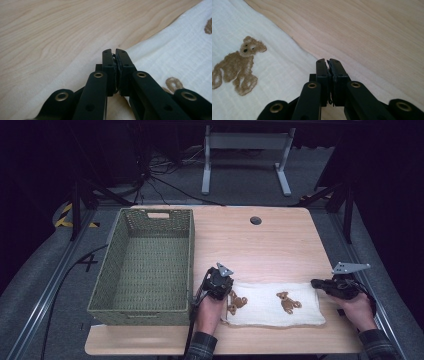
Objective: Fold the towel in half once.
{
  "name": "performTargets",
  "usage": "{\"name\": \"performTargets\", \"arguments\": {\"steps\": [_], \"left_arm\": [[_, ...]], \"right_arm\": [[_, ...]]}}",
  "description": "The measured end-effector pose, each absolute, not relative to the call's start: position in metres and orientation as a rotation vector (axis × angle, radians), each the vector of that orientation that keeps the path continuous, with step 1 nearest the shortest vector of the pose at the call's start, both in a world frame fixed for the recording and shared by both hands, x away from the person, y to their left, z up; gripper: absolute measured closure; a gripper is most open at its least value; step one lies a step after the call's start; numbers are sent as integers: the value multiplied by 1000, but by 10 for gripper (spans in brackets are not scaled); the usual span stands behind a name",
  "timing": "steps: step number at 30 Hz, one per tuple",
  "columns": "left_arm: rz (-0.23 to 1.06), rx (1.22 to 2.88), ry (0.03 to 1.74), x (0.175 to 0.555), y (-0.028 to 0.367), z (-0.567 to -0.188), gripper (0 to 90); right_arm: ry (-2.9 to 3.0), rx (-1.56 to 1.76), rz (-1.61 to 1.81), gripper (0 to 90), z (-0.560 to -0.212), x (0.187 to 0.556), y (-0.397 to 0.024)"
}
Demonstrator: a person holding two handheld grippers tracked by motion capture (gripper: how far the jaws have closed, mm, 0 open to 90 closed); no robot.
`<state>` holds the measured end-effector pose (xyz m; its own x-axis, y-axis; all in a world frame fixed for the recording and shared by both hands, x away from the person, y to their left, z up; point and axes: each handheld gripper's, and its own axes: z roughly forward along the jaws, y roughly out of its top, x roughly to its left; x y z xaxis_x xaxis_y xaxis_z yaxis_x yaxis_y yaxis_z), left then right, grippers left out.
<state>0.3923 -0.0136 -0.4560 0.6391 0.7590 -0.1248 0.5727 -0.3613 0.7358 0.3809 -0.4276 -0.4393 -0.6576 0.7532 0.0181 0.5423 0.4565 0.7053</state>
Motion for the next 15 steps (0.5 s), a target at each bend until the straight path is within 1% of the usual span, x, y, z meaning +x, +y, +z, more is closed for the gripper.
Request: {"name": "performTargets", "arguments": {"steps": [10, 15], "left_arm": [[331, 2050, 1049, 412, -14, -454, 868], [351, 2035, 1051, 408, -14, -452, 868]], "right_arm": [[2382, 1087, 1006, 864, -437, 397, -426], [2368, 1074, 1013, 864, -434, 396, -427]]}}
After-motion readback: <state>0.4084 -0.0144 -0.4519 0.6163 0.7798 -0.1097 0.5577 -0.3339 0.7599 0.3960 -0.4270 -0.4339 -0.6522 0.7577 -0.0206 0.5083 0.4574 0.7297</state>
